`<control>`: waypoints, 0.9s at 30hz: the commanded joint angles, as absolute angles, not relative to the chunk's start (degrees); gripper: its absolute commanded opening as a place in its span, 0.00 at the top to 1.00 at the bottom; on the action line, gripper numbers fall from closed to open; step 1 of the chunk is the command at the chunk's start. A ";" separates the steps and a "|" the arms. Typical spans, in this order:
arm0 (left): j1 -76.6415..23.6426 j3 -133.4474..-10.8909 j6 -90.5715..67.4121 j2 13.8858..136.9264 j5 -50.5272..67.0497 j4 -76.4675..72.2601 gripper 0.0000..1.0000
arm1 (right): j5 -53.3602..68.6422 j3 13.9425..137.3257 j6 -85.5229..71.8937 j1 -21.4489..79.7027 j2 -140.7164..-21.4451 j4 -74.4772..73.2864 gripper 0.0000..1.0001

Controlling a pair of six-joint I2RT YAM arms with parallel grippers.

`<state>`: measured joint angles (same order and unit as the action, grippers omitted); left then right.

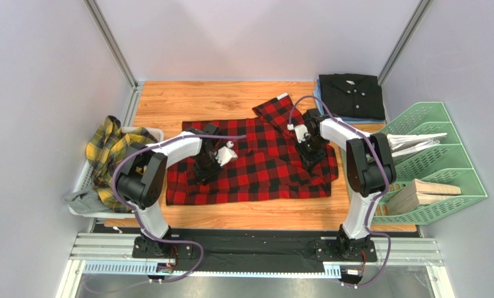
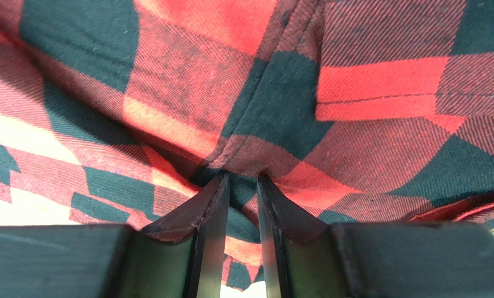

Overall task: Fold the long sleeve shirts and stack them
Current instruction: Fold the shirt

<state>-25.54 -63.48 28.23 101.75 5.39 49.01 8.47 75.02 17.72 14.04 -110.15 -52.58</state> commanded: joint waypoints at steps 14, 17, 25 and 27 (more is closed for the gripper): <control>-20.23 -71.17 23.73 80.25 24.69 47.31 0.10 | 6.86 85.83 22.76 11.43 -99.82 -59.59 0.37; -17.59 -74.17 21.37 77.09 25.93 41.87 0.01 | 6.77 90.86 21.80 9.15 -104.49 -60.99 0.35; -16.52 -74.16 10.00 75.49 27.85 30.74 0.01 | 8.87 101.33 18.72 3.43 -117.32 -63.19 0.34; -16.17 -77.34 14.93 77.95 30.58 35.85 0.01 | 9.58 102.30 18.81 2.38 -118.65 -64.16 0.34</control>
